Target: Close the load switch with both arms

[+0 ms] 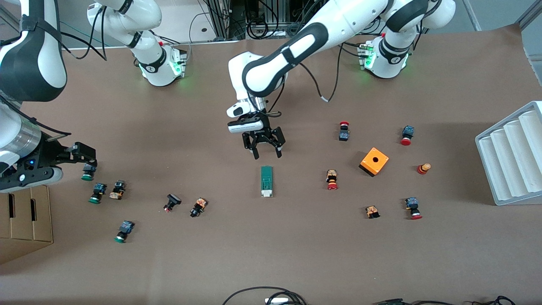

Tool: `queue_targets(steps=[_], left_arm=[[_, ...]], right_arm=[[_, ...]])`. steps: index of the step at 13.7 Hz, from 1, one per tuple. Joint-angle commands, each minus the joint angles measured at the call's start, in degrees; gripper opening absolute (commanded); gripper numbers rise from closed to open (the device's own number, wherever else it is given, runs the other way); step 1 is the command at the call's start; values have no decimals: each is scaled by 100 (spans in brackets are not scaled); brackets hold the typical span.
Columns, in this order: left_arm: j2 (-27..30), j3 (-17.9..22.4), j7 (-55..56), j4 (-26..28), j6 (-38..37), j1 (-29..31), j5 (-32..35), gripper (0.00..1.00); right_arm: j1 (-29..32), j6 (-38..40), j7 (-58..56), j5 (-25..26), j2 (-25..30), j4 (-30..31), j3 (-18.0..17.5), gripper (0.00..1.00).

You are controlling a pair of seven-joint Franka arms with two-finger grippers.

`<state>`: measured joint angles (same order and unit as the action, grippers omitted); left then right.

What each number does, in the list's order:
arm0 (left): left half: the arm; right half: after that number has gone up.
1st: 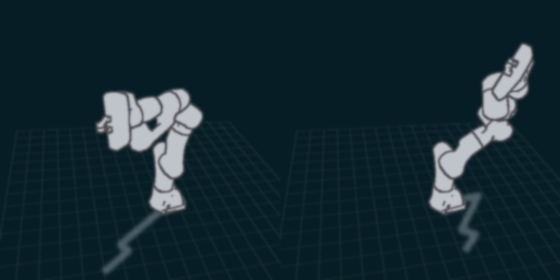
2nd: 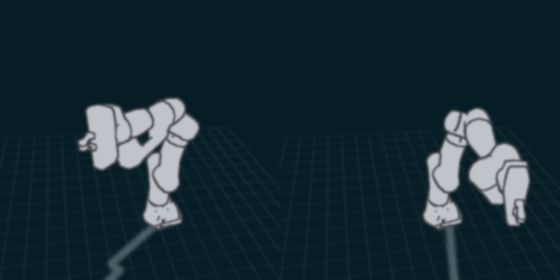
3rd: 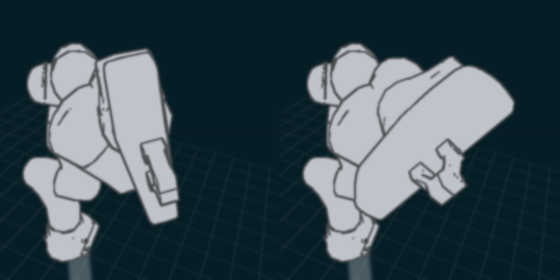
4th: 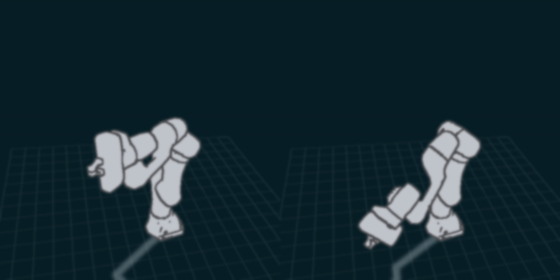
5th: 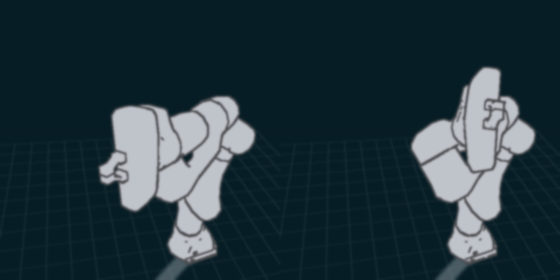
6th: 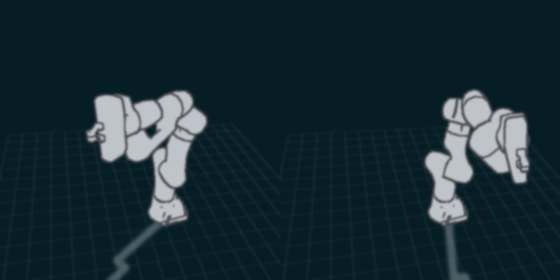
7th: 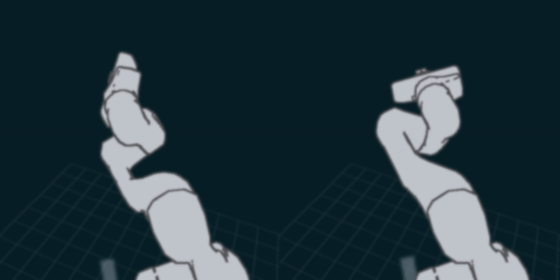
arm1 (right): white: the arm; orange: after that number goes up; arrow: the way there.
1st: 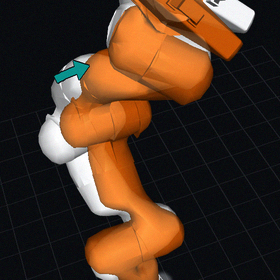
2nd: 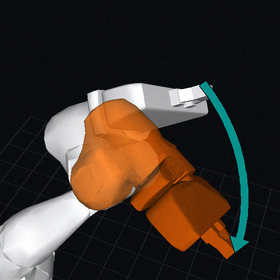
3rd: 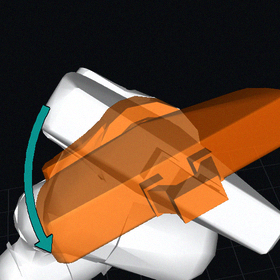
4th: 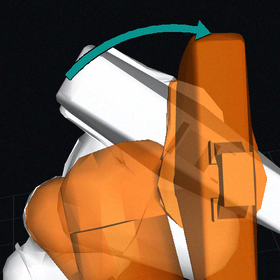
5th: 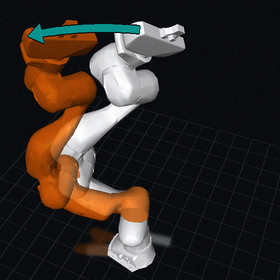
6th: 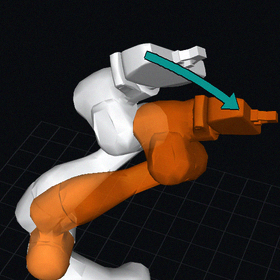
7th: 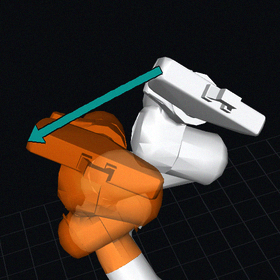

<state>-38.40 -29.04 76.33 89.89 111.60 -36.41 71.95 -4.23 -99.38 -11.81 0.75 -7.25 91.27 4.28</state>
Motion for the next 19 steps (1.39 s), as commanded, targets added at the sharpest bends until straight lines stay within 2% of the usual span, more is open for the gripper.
queue_targets(steps=[1, 10, 13, 16, 19], left_arm=[[315, -50, -1379, -270, 46, 326, -881, 100], [1123, -41, -4466, -991, -77, 1556, -3633, 100], [1440, -32, -5511, -1000, -191, 2250, -4556, 100], [1677, -32, -6514, -1000, -418, 2988, -5250, 100], [1845, -41, -6947, -1018, -928, 3691, -5779, 100]], right_arm=[[-61, 59, -146, -154, 101, -56, 81, 100], [-61, 112, -102, -75, -57, -57, 99, 100], [-96, 94, -67, -75, -127, -101, 99, 100], [-8, 85, -102, -127, -127, -109, 283, 100], [-43, 103, -120, -66, -171, -109, 292, 100]])
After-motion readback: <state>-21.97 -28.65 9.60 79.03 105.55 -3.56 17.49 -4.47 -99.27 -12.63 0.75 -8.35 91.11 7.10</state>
